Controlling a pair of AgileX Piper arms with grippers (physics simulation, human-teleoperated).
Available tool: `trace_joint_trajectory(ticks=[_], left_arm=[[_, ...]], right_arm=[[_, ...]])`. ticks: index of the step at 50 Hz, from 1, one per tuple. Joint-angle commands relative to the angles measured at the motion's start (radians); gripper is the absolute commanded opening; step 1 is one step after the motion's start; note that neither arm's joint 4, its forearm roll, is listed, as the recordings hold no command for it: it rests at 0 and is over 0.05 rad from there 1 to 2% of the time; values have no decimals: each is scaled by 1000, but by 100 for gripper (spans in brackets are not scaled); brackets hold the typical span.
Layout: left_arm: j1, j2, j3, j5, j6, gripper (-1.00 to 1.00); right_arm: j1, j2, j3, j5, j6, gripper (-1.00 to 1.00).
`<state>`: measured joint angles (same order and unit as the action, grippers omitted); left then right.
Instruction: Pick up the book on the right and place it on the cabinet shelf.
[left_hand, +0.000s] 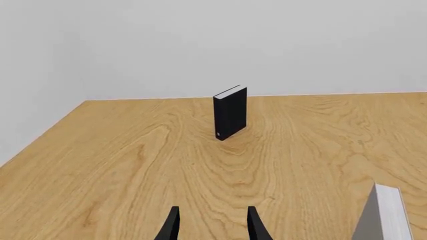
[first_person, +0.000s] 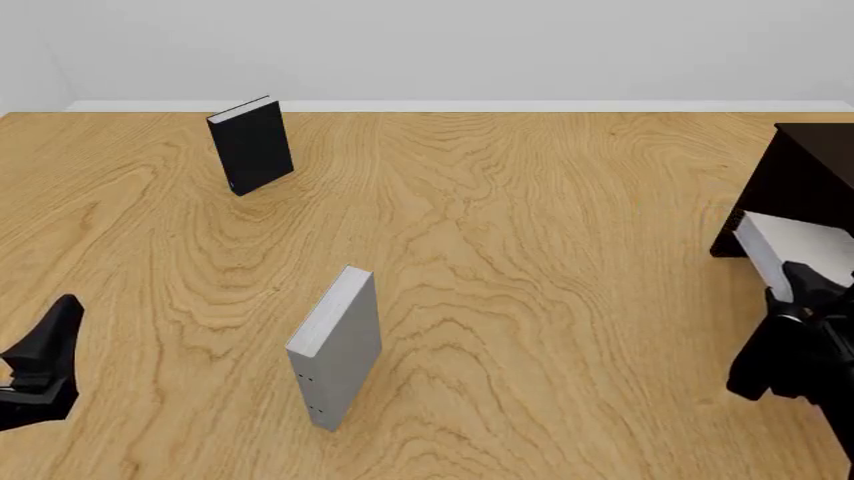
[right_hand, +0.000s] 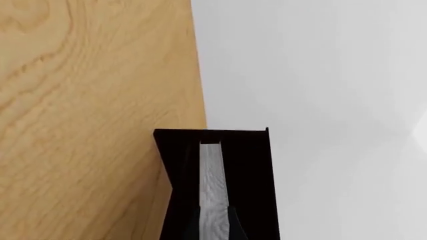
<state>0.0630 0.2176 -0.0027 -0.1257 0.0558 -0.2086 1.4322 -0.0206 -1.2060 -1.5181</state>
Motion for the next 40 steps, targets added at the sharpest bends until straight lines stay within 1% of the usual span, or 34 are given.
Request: trace_joint_trajectory(ticks=[1, 2, 3, 5, 6, 7, 8, 9, 11, 12, 14, 15, 17, 29, 31, 32, 33, 34, 35, 36, 37, 38, 39, 40], left_arm=[[2, 6, 0, -5, 4, 100], [3, 8, 0, -7, 4, 100], [3, 10, 1, -10, 5, 100], [1, 10, 1, -10, 12, 100], [1, 13, 1, -11, 11, 100], [1, 14, 1, -12, 11, 100], [1, 14, 1, -12, 11, 100], [-1, 14, 2, -11, 12, 100], [0, 15, 2, -12, 12, 100], [0, 15, 2, -12, 12, 100], [-1, 12, 2, -9, 23, 100], [-2, 10, 2, -6, 29, 100], [-1, 11, 2, -5, 19, 100], [0, 13, 2, -8, 23, 100], [0, 10, 2, -7, 26, 100], [1, 13, 2, -8, 22, 100], [1, 13, 2, -8, 22, 100], [0, 9, 2, -6, 26, 100], [0, 9, 2, -6, 25, 100], [-1, 9, 2, -4, 22, 100], [-1, 7, 2, -3, 24, 100], [-1, 5, 2, 0, 27, 100], [-1, 7, 2, -2, 25, 100], [0, 7, 2, -2, 27, 100]], right_arm=[[-25, 29, -30, -14, 14, -100], [-37, 34, -35, -14, 28, -100], [-37, 39, -35, -14, 4, -100], [-44, 41, -41, -14, 27, -100], [-50, 41, -41, -14, 11, -100], [-48, 42, -43, -14, 12, -100], [-51, 42, -45, -14, 26, -100], [-62, 43, -46, -14, 7, -100], [-65, 45, -51, -14, 17, -100], [-68, 45, -50, -14, -1, -100], [-65, 49, -57, -14, 11, -100], [-66, 51, -59, -14, 2, -100], [-68, 57, -60, -14, 5, -100], [-80, 85, -82, -14, -3, -100], [-87, 85, -86, -14, -12, -100], [-89, 87, -88, -14, -4, -100], [-89, 91, -88, -14, -6, -100], [-91, 90, -90, -14, -19, -100], [-90, 91, -93, -14, -4, -100], [-97, 93, -92, -14, -9, -100], [-95, 94, -91, -14, -32, -100], [-95, 92, -94, -14, -16, -100], [-100, 90, -96, -14, -12, -100], [-100, 96, -93, -14, -44, -100]])
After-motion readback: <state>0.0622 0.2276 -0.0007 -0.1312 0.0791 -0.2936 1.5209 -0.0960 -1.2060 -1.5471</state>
